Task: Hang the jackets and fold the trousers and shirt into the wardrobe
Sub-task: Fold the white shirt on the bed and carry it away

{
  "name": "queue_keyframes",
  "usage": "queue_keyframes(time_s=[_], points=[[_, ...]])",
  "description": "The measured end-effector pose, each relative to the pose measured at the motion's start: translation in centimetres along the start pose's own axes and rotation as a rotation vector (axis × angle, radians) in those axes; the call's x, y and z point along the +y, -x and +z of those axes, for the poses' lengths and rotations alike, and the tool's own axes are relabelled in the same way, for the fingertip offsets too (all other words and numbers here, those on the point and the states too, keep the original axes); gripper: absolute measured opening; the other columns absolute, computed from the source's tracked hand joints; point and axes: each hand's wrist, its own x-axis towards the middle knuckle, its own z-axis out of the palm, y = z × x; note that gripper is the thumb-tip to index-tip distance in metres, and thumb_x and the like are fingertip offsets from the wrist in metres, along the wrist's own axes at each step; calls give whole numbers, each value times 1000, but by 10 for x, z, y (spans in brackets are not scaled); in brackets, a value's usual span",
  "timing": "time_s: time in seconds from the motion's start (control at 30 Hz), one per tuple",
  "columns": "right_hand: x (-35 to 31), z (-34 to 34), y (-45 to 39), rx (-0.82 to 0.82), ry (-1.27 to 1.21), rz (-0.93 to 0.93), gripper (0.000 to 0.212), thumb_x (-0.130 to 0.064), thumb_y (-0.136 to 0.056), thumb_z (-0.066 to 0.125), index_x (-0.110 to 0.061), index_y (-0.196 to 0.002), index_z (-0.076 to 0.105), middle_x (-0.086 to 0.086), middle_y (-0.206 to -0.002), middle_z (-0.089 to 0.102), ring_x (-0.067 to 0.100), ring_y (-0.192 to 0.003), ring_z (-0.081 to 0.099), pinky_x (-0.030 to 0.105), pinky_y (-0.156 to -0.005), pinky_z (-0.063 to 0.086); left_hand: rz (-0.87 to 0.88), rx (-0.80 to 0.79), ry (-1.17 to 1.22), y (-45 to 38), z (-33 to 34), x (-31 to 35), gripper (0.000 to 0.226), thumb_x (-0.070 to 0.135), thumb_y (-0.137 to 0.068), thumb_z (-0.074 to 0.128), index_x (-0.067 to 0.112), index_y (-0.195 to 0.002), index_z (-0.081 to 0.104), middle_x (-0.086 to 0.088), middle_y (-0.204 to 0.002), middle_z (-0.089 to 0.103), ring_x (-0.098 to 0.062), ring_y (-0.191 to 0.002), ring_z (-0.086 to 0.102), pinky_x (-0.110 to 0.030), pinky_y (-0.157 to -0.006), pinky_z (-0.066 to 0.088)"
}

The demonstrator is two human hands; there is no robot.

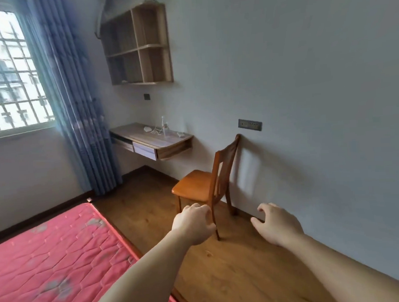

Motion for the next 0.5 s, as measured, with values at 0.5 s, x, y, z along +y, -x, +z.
queue_keyframes(time_s=[0.5], points=[[-8, 26, -287, -166, -37, -522, 50, -52, -92, 49, -25, -134, 50, -5, -132, 55, 16, -115, 57, 32, -93, 50, -382, 33, -172, -198, 1, -22, 49, 49, -81, 51, 33, -127, 54, 8, -125, 55, -18, -118, 49, -33, -86, 46]])
